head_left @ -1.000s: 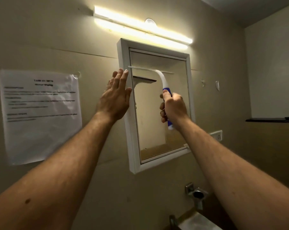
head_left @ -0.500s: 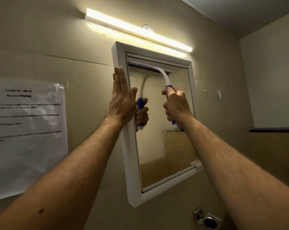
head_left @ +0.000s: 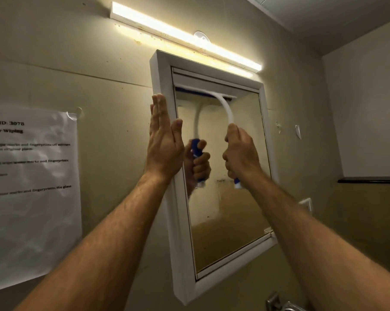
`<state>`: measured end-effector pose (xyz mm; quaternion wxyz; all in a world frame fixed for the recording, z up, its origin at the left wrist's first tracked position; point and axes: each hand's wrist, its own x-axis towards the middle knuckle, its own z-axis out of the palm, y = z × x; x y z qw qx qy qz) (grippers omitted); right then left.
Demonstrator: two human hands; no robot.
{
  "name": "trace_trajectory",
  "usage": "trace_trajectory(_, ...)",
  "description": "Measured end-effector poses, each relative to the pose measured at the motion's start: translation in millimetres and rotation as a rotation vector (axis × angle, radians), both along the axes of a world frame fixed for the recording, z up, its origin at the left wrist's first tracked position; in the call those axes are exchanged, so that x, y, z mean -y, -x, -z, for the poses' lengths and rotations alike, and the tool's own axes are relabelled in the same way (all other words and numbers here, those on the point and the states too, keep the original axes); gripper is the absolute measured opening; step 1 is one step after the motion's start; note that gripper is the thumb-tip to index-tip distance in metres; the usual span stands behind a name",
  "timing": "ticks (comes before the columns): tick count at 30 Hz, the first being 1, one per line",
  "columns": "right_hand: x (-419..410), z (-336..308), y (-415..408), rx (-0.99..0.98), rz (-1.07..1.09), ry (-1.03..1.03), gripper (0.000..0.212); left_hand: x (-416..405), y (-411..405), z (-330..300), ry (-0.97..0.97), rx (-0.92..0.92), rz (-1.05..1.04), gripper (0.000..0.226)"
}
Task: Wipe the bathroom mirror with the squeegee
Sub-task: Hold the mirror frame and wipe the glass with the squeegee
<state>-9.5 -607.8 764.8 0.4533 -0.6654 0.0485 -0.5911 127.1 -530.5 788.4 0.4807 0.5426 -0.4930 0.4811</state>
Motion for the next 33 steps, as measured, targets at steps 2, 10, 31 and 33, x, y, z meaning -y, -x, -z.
trace_trajectory(2,-19.2,20.9,5.1,-0.032,-0.019,-0.008,0.046,0.9,0.2,0.6,0.002,-0.004,0.009,0.060)
trace_trajectory(10,39.8,-19.1,8.3,-0.056,-0.004,0.003,0.034,3.1,-1.2,3.3,0.024,-0.071,0.073,0.058)
trace_trajectory(31,36.0,-28.8,9.0,-0.065,-0.098,-0.021,0.031,5.4,1.4,10.3,0.110,-0.097,0.110,0.054)
trace_trajectory(33,37.6,-13.0,4.4,-0.071,-0.056,-0.012,0.028,5.1,1.4,10.7,0.113,-0.099,0.112,0.054)
